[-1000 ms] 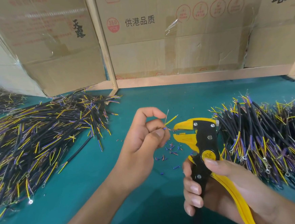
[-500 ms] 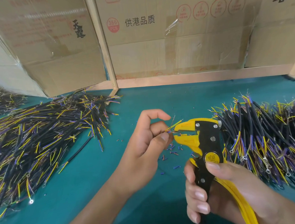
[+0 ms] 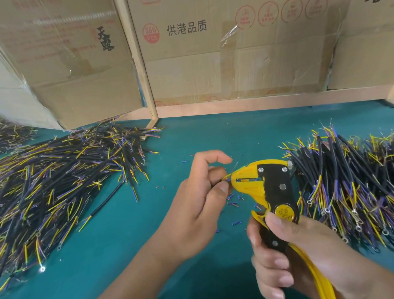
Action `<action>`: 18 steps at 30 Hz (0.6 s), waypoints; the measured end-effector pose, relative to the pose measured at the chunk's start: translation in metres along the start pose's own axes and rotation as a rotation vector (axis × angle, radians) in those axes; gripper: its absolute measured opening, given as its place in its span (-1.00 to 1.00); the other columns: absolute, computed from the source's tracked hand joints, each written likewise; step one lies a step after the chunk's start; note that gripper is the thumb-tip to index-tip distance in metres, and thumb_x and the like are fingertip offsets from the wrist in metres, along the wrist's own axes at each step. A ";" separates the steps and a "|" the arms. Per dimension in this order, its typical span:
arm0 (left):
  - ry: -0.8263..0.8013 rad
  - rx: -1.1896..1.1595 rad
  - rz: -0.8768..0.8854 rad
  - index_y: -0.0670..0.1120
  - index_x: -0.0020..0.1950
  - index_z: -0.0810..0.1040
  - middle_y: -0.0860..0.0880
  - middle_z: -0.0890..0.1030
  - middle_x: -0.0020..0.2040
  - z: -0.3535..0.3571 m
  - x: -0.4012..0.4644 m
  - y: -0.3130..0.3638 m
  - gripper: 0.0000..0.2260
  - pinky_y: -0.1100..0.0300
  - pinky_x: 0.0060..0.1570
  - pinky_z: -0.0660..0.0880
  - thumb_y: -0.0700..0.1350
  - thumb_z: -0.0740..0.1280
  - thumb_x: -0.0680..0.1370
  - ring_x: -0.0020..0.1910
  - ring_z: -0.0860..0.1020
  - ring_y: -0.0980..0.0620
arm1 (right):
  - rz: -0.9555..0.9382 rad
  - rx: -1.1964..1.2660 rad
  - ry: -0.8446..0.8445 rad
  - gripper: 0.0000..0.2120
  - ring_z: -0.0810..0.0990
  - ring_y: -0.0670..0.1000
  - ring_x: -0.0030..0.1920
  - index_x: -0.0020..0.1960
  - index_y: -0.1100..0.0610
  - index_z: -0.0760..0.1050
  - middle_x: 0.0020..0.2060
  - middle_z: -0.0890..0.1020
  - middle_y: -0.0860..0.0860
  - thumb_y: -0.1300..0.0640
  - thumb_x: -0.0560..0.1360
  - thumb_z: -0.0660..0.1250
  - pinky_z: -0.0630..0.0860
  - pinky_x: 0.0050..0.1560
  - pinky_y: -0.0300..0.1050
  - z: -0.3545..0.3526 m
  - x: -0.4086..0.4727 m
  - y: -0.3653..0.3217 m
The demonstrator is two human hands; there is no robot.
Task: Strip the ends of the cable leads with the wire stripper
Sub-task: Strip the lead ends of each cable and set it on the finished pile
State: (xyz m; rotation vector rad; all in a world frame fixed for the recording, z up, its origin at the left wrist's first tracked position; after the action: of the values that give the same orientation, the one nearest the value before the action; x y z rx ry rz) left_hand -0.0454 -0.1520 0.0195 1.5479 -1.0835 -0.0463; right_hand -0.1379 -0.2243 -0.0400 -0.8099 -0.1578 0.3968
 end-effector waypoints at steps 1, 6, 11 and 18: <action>-0.015 0.034 0.012 0.06 0.27 0.30 -0.04 0.32 -0.29 0.001 -0.001 0.001 -0.78 -0.06 -0.33 0.28 -0.07 0.08 0.63 -0.33 0.27 -0.14 | 0.005 -0.005 0.017 -0.69 0.40 0.02 -0.44 -0.03 0.24 0.54 -0.41 0.38 0.08 -0.03 0.54 0.45 0.43 -0.30 -0.03 -0.002 -0.001 0.000; -0.072 0.174 0.048 0.04 0.29 0.23 0.03 0.40 -0.23 0.001 0.000 -0.001 -0.73 0.26 -0.28 0.28 -0.14 0.07 0.59 -0.31 0.33 0.01 | 0.025 -0.046 0.162 -0.58 0.28 -0.04 -0.58 -0.20 0.20 0.52 -0.49 0.27 0.04 -0.12 0.36 0.59 0.35 -0.49 -0.21 -0.007 -0.002 -0.004; -0.007 0.187 0.024 0.14 0.22 0.26 0.11 0.40 -0.25 -0.009 0.002 -0.009 -0.69 0.28 -0.30 0.28 -0.15 0.06 0.53 -0.31 0.30 0.03 | -0.054 -0.047 0.260 -0.61 0.22 -0.08 -0.61 -0.21 0.17 0.51 -0.51 0.25 -0.01 -0.12 0.38 0.56 0.29 -0.57 -0.26 -0.018 -0.006 -0.022; 0.266 0.063 -0.068 0.05 0.11 0.42 0.10 0.55 -0.24 -0.040 0.023 0.003 -0.80 0.07 -0.24 0.38 -0.18 0.09 0.58 -0.30 0.40 -0.09 | -0.295 0.112 0.493 -0.70 0.36 0.03 -0.43 -0.09 0.21 0.50 -0.38 0.35 0.03 -0.05 0.52 0.30 0.48 -0.36 -0.04 -0.049 -0.005 -0.056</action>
State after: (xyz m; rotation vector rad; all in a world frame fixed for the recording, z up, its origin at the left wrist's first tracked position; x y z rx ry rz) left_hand -0.0114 -0.1362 0.0463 1.5955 -0.8295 0.1450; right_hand -0.1129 -0.2941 -0.0328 -0.7391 0.2021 -0.0776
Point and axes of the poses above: each hand's wrist, its own x-axis towards the middle knuckle, its own z-axis out of the palm, y = z × x, the point moved 8 cm from there along x, towards the middle knuckle
